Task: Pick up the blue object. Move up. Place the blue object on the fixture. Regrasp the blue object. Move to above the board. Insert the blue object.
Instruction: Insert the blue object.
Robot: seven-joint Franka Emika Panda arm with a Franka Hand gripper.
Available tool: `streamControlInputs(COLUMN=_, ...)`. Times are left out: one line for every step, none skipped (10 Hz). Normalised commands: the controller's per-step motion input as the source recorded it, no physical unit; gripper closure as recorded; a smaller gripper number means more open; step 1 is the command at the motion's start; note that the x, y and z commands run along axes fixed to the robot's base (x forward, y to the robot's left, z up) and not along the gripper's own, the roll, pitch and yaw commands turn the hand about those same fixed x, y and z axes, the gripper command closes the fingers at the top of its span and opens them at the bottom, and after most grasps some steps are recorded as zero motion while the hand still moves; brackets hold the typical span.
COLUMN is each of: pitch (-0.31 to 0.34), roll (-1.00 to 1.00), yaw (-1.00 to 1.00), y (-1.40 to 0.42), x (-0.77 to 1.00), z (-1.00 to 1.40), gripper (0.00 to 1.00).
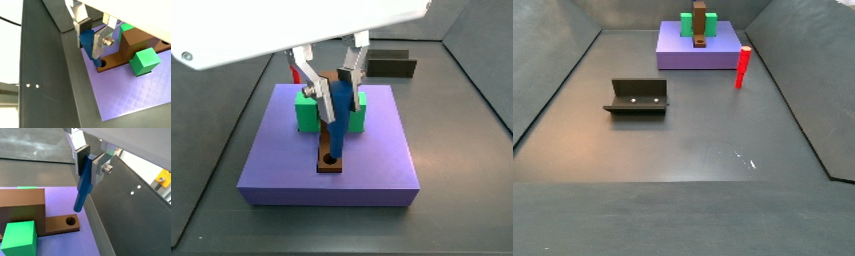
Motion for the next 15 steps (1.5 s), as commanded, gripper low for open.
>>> streamControlInputs(pitch=-0.441, roll=-0.33, yaw=0.34, y=0.02, x=0.00, z=0.00, gripper=1.00)
streamControlInputs(pitch=-0.269, roll=-0.41, yaw=0.29, y=0.29, x=0.00, z=-0.01, gripper=1.00)
streamControlInputs(pitch=-0.147, roll=-0.41, yaw=0.25, y=0.31, x=0.00, z=-0.07, gripper=1.00)
streamControlInputs(pitch=-0.263, roll=-0.50, yaw=0.15, y=0.20, x=0.00, z=0.00, gripper=1.00)
streamControlInputs(pitch=-0.259, roll=-0.50, yaw=0.13, y=0.21, x=0.00, z=0.00, gripper=1.00)
streamControlInputs(pitch=-0.243, roll=-0.50, yaw=0.09, y=0.20, x=0.00, z=0.00, gripper=1.00)
streamControlInputs(pitch=-0.246, roll=-0.50, yaw=0.01, y=0.04, x=-0.03, z=0.00, gripper=1.00)
streamControlInputs(pitch=-0.271, roll=-0.50, yaw=0.00, y=0.00, x=-0.04, z=0.00, gripper=1.00)
streamControlInputs(pitch=-0.260, roll=-0.50, yaw=0.00, y=0.00, x=-0.07, z=0.00, gripper=1.00)
streamControlInputs(pitch=-0.223, roll=-0.46, yaw=0.00, y=-0.06, x=-0.02, z=-0.07, gripper=1.00)
streamControlInputs(pitch=-0.209, roll=-0.43, yaw=0.00, y=-0.10, x=0.00, z=-0.15, gripper=1.00)
streamControlInputs(pitch=-0.207, roll=-0.40, yaw=0.00, y=-0.15, x=-0.02, z=-0.18, gripper=1.00)
streamControlInputs(pitch=-0.211, roll=-0.40, yaw=-0.03, y=-0.20, x=-0.06, z=-0.18, gripper=1.00)
streamControlInputs(pitch=-0.211, roll=-0.40, yaw=-0.04, y=-0.20, x=-0.07, z=-0.18, gripper=1.00)
streamControlInputs(pitch=-0.210, roll=-0.41, yaw=-0.04, y=-0.18, x=-0.07, z=-0.17, gripper=1.00)
